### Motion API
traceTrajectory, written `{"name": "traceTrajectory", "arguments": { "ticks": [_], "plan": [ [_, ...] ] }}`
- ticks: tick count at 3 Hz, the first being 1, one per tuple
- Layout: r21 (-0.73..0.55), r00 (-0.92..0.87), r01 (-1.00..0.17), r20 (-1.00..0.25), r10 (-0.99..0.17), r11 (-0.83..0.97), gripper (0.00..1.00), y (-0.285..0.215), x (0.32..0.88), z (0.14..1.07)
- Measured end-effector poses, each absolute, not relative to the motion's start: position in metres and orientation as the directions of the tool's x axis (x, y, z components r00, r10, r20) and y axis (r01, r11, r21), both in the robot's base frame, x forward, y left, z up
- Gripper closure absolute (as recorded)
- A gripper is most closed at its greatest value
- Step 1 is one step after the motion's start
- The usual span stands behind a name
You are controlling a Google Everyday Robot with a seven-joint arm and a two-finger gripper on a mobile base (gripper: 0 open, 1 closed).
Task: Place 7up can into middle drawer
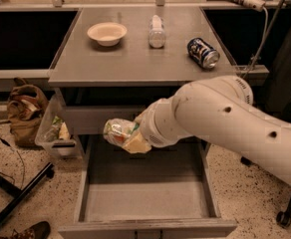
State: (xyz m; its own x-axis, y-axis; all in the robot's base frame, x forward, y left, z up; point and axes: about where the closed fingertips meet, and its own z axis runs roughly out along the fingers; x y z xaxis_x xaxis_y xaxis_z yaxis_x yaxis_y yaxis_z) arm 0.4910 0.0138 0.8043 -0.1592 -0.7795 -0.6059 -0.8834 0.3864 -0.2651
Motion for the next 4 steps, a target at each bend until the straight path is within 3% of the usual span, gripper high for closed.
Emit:
{"name": "traceTrajectory", "arguments": {
  "ticks": [1, 4],
  "plan": [
    [-0.156, -0.212, -0.911, -0.616, -0.759, 0.382, 1.00, 0.031, 0.475, 0.731],
    [-0.176, -0.257, -0.886, -0.586, -0.768, 0.430, 1.00, 0.019, 0.481, 0.671]
  ]
}}
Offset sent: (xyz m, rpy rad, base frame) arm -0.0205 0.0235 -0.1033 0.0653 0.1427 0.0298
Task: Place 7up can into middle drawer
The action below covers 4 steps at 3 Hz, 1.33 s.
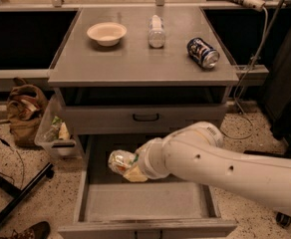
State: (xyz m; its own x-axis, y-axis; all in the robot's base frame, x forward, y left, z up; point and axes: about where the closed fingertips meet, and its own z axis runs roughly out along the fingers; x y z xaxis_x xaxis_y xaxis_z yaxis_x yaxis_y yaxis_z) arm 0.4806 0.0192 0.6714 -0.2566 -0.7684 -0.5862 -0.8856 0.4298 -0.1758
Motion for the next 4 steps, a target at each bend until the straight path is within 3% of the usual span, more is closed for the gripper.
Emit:
{"name": "traceTrajectory", "arguments": {
  "ticks": [1, 3, 4],
  "plan": [
    [-0.192, -0.295, -0.859, -0.574, -0.764, 0.475, 1.00, 0.003, 0.494, 0.630],
    [-0.040, -0.440, -0.820, -0.594, -0.673, 0.571, 1.00, 0.000, 0.500, 0.558],
    [-0.039, -0.441, -0.820, -0.594, -0.673, 0.571, 1.00, 0.000, 0.500, 0.558]
  ]
}}
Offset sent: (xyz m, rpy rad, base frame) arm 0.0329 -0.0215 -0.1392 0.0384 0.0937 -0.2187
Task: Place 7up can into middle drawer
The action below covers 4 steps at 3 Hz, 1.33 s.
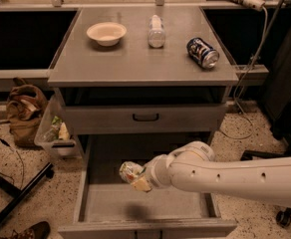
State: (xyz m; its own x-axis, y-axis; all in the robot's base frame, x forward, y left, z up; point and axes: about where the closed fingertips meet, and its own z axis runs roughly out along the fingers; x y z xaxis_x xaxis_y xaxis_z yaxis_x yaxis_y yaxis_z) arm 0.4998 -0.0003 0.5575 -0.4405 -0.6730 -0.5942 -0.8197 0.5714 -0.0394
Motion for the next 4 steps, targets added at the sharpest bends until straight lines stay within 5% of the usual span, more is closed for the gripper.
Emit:
{"name": "traceTrajectory", "arguments": {
  "ticks": [4],
  "plan": [
    [0.125, -0.531, -0.771, -0.667, -0.523, 0.624, 1.00, 0.010, 0.534, 0.444]
  ]
}}
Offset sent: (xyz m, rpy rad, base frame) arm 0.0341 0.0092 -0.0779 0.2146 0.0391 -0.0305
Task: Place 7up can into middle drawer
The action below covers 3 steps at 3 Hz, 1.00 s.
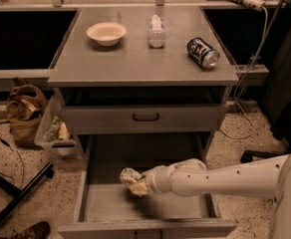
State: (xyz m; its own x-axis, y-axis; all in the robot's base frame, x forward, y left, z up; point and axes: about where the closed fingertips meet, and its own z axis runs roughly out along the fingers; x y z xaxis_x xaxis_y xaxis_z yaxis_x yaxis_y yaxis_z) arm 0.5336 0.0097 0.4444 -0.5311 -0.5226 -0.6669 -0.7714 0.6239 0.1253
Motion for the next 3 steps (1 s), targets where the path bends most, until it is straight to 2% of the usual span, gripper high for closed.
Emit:
{"name": "traceTrajectory", "arguments": {
  "ticks": [3],
  "plan": [
    [0.174, -0.588, -0.734, -0.648, -0.485, 0.657, 1.00, -0.007, 0.532, 0.394]
  ]
}}
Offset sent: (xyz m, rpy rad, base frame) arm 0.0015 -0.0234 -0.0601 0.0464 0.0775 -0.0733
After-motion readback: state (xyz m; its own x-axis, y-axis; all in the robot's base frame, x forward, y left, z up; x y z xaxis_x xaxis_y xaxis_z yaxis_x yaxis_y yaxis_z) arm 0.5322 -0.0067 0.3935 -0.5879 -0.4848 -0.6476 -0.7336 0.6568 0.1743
